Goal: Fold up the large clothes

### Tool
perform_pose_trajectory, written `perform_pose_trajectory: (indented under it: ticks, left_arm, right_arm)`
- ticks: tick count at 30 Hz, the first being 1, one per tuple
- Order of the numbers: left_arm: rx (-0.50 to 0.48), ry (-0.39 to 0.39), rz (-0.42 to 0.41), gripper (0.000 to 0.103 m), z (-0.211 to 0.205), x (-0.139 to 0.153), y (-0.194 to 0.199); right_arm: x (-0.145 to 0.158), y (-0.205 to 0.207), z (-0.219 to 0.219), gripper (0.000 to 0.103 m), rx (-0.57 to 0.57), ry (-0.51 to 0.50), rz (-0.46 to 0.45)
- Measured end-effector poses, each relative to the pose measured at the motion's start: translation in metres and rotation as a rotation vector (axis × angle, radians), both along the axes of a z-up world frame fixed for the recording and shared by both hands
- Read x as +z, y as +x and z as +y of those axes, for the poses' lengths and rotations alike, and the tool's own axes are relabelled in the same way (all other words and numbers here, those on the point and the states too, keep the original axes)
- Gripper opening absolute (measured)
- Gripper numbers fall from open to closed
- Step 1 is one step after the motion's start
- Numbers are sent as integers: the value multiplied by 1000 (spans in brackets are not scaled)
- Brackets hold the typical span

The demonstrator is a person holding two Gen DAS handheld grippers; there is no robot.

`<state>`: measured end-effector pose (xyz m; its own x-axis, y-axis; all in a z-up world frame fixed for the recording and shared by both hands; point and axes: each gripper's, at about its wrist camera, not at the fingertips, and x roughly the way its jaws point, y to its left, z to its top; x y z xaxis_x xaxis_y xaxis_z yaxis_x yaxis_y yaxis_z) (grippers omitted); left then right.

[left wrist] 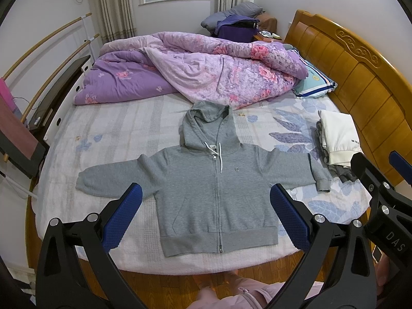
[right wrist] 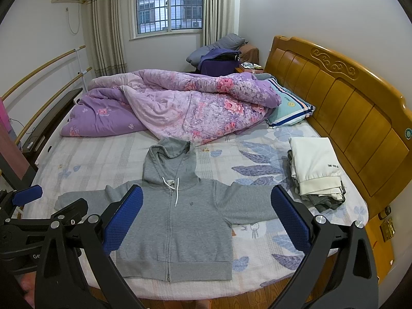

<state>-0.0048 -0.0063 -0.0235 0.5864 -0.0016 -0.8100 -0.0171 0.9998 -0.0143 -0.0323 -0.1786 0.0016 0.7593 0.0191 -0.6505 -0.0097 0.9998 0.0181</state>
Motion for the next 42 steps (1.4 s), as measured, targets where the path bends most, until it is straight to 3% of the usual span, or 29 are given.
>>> perform_pose_trajectory:
  ticks: [15,20,24,32,42]
  left_arm:
    - [4,2,6,99,1,0,-1]
    - [27,-2,17,99,-9,-19,-6]
    - [54,-8,28,99,-3,-15,-2]
    - [178,-27,51,99,21,-7,-2]
    - [408,-14,77,99,59,-2,-16]
  right_arm:
    - [0,-2,6,96,5,1,4]
    - [-13,7,13,96,35,11,14]
    - [-15,12,14,96,69,20,22]
    - [-16,34,24,96,202,35,47]
    - [-24,65,66,91,471,70,92]
